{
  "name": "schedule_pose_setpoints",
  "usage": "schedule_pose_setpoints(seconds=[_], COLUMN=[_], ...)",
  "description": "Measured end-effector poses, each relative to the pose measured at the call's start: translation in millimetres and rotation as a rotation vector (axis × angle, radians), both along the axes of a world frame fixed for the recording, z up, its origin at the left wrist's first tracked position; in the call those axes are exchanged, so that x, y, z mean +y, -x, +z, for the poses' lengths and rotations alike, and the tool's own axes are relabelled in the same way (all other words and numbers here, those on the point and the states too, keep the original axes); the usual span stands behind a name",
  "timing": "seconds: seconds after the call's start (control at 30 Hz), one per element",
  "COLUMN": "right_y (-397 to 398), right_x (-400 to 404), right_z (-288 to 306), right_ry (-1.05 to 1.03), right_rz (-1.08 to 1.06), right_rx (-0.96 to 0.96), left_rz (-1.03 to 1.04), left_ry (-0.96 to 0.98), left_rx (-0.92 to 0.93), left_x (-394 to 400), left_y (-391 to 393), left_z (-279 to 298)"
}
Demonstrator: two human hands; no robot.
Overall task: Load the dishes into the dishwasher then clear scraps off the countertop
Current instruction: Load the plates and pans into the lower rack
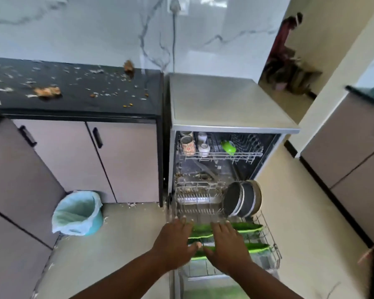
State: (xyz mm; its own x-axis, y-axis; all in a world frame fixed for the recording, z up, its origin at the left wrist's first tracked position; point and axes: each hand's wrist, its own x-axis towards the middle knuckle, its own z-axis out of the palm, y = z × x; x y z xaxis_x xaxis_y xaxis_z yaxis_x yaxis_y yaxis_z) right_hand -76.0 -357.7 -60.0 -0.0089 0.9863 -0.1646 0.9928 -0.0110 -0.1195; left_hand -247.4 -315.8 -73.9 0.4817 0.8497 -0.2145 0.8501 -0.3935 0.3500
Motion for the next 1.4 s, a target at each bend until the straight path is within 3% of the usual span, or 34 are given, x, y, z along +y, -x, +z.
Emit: schedule_pose_setpoints(seconds=[0.1,0.27,0.63,1.1,1.4], right_y=[14,49,162,458,592], right_x=[-9,-30,5,117,155], right_z=[21,57,110,120,131], right_ry=[0.080,0.030,-0.030,-0.042,-0.042], right_rz=[0.041,0.050,0.195,0.541,0.768], right_rx=[-0.005,0.025,0.035,0.067,0.072], left_rz=[0.093,0.149,0.413,0.783,0.990], left_ry=[-0.004,-0.016,-0.080,-0.106,-0.138], left_rx=[0.038,0.073,-0.034,0.068,0.082], left_x=[-22,-45,-40,0,11], left_y=[26,72,194,486,596], left_z=[14,56,98,104,110])
